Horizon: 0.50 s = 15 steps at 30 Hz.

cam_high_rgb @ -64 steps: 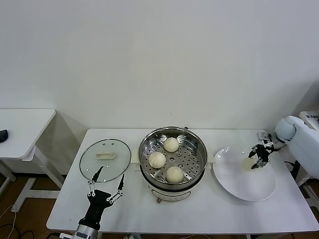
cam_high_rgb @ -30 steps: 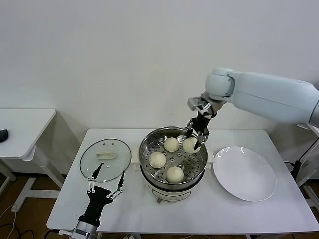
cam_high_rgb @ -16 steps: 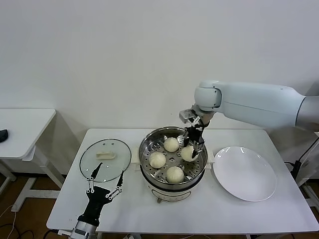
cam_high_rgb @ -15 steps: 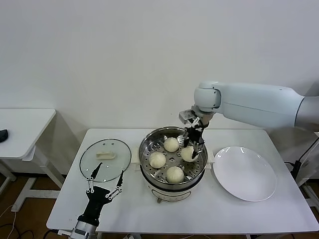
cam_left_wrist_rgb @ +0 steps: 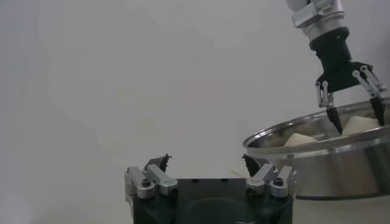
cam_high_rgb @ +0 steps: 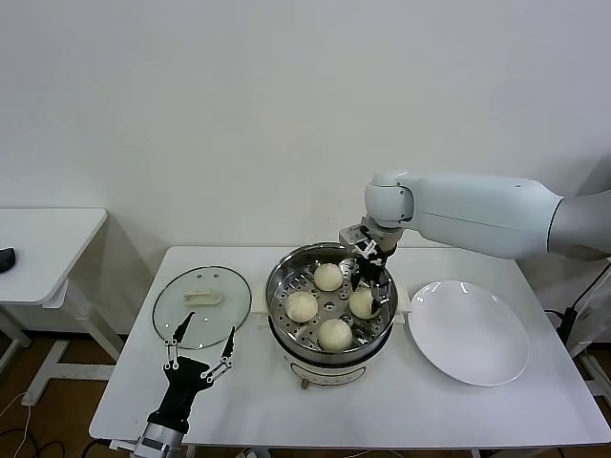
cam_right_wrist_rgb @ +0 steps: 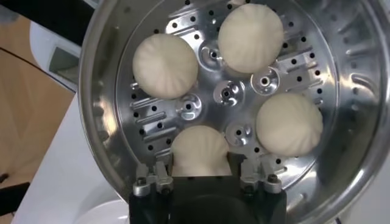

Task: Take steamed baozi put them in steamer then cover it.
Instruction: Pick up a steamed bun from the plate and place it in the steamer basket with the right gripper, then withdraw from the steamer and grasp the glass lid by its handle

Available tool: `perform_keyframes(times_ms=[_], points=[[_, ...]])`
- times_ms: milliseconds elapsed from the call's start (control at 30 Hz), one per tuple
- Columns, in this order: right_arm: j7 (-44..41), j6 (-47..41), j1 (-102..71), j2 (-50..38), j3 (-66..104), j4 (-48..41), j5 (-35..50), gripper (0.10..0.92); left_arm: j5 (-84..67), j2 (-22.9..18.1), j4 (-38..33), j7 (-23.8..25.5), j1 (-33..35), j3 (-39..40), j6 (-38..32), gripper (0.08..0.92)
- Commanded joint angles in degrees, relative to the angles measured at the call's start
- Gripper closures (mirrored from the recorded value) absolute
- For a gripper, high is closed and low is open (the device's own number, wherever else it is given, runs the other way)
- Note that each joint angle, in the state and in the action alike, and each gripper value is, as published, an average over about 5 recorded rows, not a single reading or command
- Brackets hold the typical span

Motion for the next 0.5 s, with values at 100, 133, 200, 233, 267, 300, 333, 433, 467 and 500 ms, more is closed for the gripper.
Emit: perform_keyframes(times_ms=[100,133,200,233,267,300,333,433,467,500], points=[[2.3,-0.19,-0.34,-3.09,6.18,3.16,1.07,0.208,-0.03,0.03,0.16,-0.01,-0.04,-0.06,0.17,0.177],[2.65,-0.15,0.01,-4.13,7.73,4.18,1.57,0.205,-0.02,0.06,0.19,-0.01,-0.05,-0.06,0.17,0.177],[3.67,0.13,0.38,-6.54,11.18,6.18,2.38,0.203,-0.02,0.15,0.19,0.0,-0.08,-0.02,0.17,0.177],[4.56,0.39,0.45,-7.96,12.95,7.34,3.23,0.203,-0.02,0.19,0.16,0.0,-0.11,0.02,0.19,0.177],[6.73,0.9,0.28,-9.49,14.72,8.71,4.47,0.203,-0.02,0.24,0.12,0.0,-0.14,0.05,0.2,0.177],[9.76,1.71,-0.24,-11.05,16.42,10.1,5.87,0.203,-0.03,0.32,0.08,0.01,-0.18,0.1,0.22,0.177],[14.13,2.88,-1.3,-12.73,18.34,11.65,7.14,0.203,-0.03,0.42,0.04,0.01,-0.23,0.15,0.24,0.177],[33.63,7.07,-7.44,-17.48,23.8,16.09,8.5,0.203,-0.01,0.7,-0.14,0.01,-0.36,0.3,0.4,0.177],[41.39,8.17,-10.49,-18.83,26.11,17.36,7.99,0.203,0.02,0.75,-0.21,0.01,-0.41,0.33,0.49,0.177],[49.4,9.07,-13.88,-19.99,28.9,18.29,7.04,0.203,0.05,0.77,-0.28,0.01,-0.47,0.35,0.62,0.177]])
